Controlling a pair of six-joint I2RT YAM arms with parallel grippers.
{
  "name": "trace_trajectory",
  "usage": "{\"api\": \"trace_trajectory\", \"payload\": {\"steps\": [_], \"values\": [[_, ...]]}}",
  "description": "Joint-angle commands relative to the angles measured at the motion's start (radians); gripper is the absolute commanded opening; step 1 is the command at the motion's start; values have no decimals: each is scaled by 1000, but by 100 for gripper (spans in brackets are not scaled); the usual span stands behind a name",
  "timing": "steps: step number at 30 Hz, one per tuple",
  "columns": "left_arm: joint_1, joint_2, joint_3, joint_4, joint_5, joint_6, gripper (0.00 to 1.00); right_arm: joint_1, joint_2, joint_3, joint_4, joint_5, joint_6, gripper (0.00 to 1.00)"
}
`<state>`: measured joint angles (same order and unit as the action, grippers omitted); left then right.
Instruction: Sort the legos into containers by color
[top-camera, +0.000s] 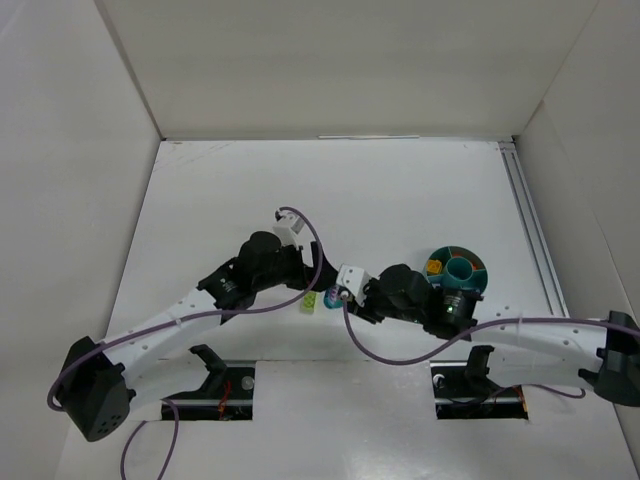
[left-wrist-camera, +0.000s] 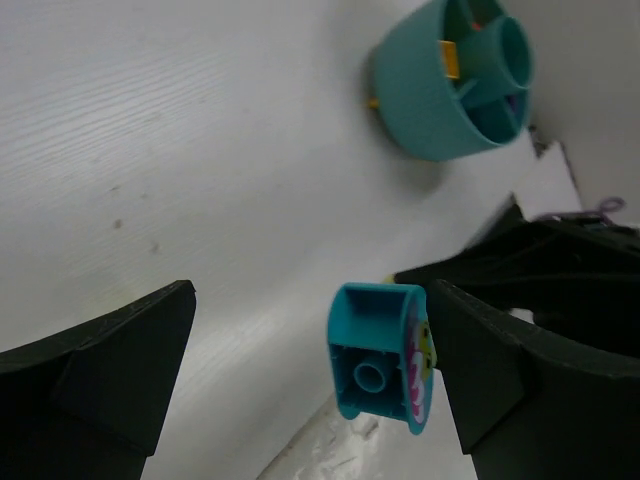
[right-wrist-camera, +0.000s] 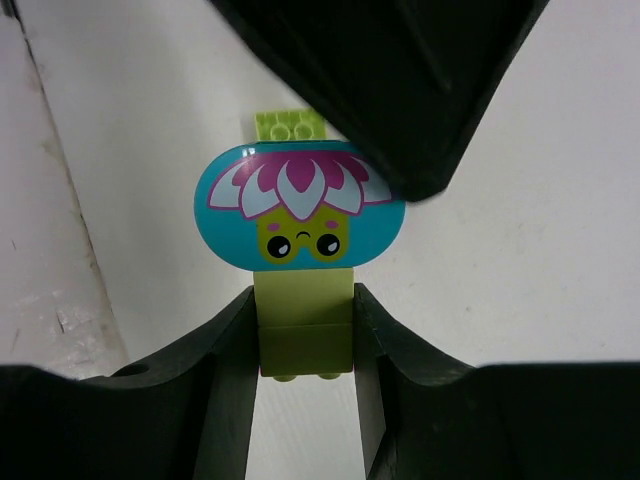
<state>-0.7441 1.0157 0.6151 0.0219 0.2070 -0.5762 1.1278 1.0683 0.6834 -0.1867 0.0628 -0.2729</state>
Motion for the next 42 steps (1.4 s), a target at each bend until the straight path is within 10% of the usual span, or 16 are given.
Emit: {"api": "trace_trajectory", "payload": {"steps": [1, 11, 27, 42], "values": [[-9, -52, -9, 174, 265, 72, 99, 4, -71, 22, 30, -37, -72, 20], [-9, -59, -18, 263, 422, 53, 84, 4, -157, 41, 30, 14, -101, 17], [-9, -49, -9, 245, 427, 35, 0, 4, -168, 48, 18, 120, -111, 15], [61, -141, 31, 85, 256, 53, 0, 4, -240, -28, -68, 229, -20, 5]]}}
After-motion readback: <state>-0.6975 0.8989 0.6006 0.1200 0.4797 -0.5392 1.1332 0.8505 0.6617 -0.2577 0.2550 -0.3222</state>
